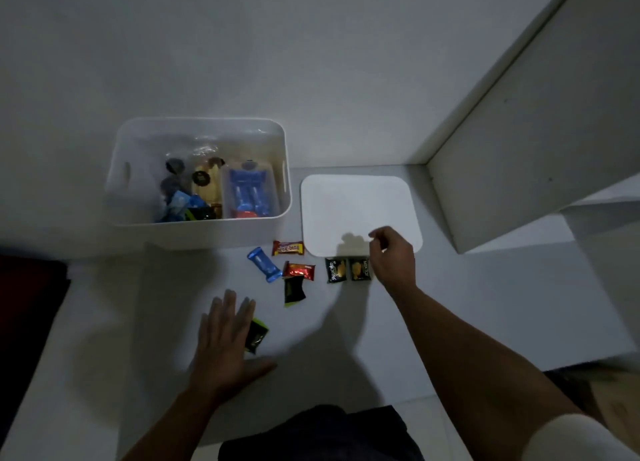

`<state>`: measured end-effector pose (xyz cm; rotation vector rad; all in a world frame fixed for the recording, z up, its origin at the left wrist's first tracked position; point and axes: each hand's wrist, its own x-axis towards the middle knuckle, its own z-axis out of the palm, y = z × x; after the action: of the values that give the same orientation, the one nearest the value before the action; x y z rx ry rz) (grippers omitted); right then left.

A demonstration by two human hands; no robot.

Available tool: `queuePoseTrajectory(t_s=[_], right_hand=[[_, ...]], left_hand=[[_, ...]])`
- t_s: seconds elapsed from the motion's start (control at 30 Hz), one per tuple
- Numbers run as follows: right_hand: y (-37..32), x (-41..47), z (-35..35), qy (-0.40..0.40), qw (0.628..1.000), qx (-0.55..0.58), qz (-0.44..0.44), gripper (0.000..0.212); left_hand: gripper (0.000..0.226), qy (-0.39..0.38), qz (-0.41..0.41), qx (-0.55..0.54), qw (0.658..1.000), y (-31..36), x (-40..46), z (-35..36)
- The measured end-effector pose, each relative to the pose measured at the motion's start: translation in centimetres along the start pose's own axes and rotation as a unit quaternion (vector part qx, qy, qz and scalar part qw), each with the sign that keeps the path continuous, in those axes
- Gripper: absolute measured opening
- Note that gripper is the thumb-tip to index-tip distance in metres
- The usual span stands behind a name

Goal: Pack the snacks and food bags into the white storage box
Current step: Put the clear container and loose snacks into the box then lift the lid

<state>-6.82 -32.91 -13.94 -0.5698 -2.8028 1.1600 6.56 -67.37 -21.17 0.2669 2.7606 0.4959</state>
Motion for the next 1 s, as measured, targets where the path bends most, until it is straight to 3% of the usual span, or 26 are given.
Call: queuePoseTrajectory(t_s=[0.13,0.27,0.33,0.5,0.77,1.0], right_hand=[[5.7,-2.5,2.6,-0.087,0.989,-0.099,-0.060,0.033],[5.2,-4.0,6.0,-0.098,0.980,-0.143,-0.094,0.073],[4.3,-4.2,7.7,-0.107,0.971,-0.190,-0.097,0.077],[4.8,-4.8,10.4,-0.115,0.932,-0.289,-0.184,0.052],[4.9,-4.2,10.4,-0.151,0.929,-0.213,-0.261,0.025],[2.2,-2.6,8.9,-0.181,0.974,-0.062,-0.118,0.006]], left_hand=[[0.133,0.004,0.015,0.067,0.998,0.6,1.6,2.8],[0.126,0.033,0.027,0.062,0.997,2.0,6.1,2.9],[0.119,0.035,0.038,0.056,0.997,2.8,8.6,2.5],[0.107,0.046,0.066,0.088,0.993,3.8,12.7,1.8],[0.077,0.036,0.083,0.088,0.992,3.3,13.3,2.2],[0.080,0.077,0.062,0.079,0.992,3.5,13.6,1.5]])
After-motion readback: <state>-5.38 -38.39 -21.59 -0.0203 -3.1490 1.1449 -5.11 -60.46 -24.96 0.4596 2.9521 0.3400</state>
